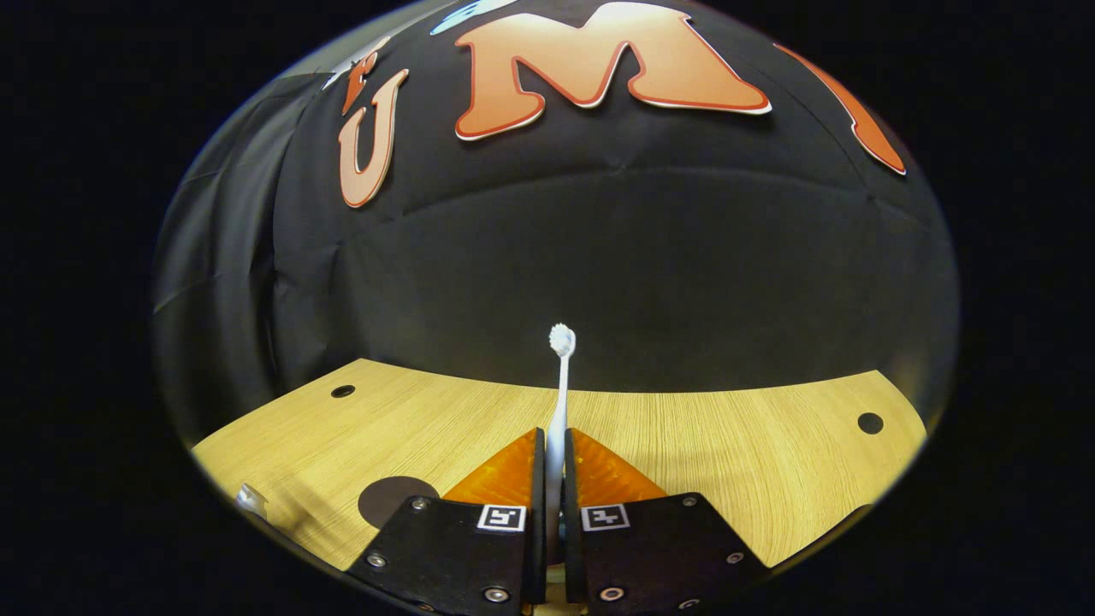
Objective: Put the toothbrush and toothpaste on the desktop into the cup, then pick up the cup and place it on the coaster on the desktop.
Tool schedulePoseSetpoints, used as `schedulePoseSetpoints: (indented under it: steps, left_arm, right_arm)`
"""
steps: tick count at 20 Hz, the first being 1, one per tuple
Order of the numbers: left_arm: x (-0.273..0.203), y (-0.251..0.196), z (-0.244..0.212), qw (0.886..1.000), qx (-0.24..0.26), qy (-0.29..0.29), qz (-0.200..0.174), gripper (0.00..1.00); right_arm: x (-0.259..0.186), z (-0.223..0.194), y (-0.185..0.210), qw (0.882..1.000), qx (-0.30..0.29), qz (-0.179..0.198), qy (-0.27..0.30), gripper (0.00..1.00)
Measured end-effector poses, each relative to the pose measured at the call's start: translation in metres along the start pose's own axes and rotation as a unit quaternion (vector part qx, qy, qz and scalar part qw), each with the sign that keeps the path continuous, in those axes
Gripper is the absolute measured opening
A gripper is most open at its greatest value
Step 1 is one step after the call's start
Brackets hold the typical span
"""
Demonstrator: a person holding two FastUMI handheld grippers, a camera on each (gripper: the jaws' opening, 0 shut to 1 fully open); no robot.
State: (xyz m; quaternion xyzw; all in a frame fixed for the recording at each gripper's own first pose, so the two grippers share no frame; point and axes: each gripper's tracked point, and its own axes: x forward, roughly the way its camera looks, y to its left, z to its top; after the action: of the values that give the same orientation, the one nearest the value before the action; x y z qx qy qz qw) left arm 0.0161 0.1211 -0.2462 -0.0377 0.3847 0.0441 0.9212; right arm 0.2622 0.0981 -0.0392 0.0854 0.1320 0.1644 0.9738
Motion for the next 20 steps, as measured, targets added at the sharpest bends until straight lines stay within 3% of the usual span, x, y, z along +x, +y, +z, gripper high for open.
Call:
schedulePoseSetpoints:
  steps: [4,8,13,15,16,17,20]
  left_arm:
    - [0.002,-0.001,0.010,1.000,0.002,-0.015,0.003,0.16]
    - [0.003,-0.004,0.022,0.999,0.004,-0.034,-0.005,0.16]
    - [0.019,-0.011,0.057,0.996,0.016,-0.079,-0.025,0.16]
    - [0.031,-0.019,0.079,0.993,0.030,-0.104,-0.034,0.16]
    - [0.040,-0.024,0.090,0.993,0.039,-0.109,-0.036,0.16]
    - [0.050,-0.032,0.103,0.991,0.045,-0.121,-0.042,0.16]
    - [0.081,-0.050,0.152,0.983,0.050,-0.164,-0.068,0.16]
  right_arm:
    - [-0.009,-0.003,0.003,1.000,-0.002,0.005,0.013,0.10]
    - [-0.022,0.000,-0.001,1.000,0.002,0.000,0.023,0.18]
    - [-0.052,0.011,-0.002,0.999,-0.025,0.006,0.018,0.49]
    - [-0.069,0.015,-0.005,0.999,-0.029,0.008,0.014,0.69]
    - [-0.079,0.018,-0.006,1.000,-0.027,0.008,0.011,0.67]
    - [-0.089,0.020,-0.010,1.000,-0.020,0.005,0.008,0.79]
    - [-0.119,0.021,-0.022,1.000,-0.012,0.001,-0.003,0.86]
